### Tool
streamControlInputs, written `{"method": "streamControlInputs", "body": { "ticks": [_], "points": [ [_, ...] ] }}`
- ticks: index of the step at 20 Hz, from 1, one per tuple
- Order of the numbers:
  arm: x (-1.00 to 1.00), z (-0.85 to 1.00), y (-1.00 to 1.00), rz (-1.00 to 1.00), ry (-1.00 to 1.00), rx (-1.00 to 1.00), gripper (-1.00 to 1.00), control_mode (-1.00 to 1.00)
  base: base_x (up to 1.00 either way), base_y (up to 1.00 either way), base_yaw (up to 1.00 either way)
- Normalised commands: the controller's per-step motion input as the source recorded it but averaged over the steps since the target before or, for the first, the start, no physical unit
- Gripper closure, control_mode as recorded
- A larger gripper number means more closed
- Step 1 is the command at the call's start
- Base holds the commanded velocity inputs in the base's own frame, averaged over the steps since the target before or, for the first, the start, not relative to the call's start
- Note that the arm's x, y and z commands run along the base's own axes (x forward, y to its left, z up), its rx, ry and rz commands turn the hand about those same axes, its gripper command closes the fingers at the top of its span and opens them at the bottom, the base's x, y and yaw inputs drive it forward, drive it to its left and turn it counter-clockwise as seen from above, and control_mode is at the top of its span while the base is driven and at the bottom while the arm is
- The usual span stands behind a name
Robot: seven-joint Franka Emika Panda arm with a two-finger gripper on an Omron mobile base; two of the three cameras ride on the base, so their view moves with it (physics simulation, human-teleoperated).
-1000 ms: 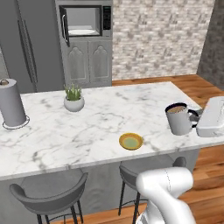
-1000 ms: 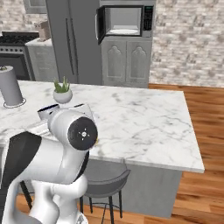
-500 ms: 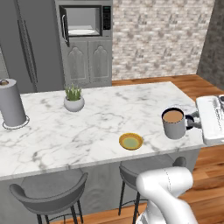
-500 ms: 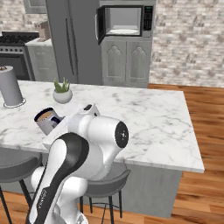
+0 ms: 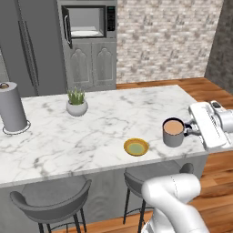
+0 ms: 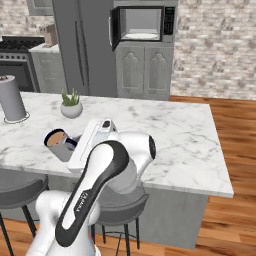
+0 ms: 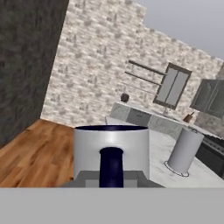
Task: Pick the cup of tea, navigate to the dining table, and place it on the saucer.
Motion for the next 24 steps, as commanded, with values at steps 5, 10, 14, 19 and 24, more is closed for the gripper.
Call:
{"method": "streamControlInputs", "body": {
  "ticks": [5,10,14,19,24],
  "points": [
    [0.42,-0.3,0.0,0.11,0.0,0.0,1.0,-1.0,0.0,0.0,0.0],
    [0.44,-0.16,0.0,0.02,0.0,0.0,1.0,-1.0,0.0,0.0,0.0],
    [0.43,-0.16,0.0,0.02,0.0,0.01,1.0,-1.0,0.0,0.0,0.0],
    [0.46,-0.18,0.0,0.01,0.0,0.03,1.0,-1.0,0.0,0.0,0.0],
    [0.36,-0.17,0.0,0.0,0.0,0.03,1.0,-1.0,0.0,0.0,0.0]
  ]
}}
